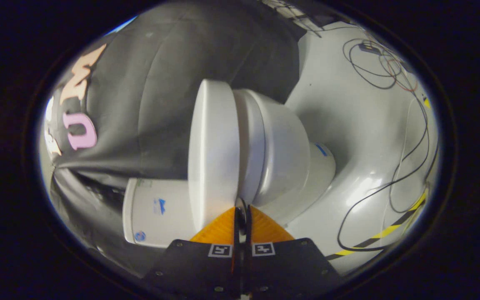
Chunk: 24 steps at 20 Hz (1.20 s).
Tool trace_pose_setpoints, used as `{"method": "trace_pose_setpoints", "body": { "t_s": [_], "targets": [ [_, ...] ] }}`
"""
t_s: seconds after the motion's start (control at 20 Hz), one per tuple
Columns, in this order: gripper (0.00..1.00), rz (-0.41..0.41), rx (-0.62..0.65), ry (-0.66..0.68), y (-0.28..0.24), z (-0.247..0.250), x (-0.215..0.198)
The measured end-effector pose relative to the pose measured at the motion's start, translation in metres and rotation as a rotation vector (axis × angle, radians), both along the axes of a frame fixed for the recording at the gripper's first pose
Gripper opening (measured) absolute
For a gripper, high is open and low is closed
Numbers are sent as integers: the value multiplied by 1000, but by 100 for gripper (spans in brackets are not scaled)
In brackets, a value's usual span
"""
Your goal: Open the toilet lid.
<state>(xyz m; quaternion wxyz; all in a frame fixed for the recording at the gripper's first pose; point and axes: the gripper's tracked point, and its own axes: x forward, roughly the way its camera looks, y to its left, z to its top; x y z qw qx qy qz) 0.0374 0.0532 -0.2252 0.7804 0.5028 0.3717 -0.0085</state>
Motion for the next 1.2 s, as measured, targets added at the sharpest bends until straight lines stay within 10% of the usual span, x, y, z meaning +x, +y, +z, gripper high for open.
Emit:
{"method": "trace_pose_setpoints", "body": {
  "t_s": [1.2],
  "targets": [
    [1,141,-303,-185,23,92,3]
  ]
}}
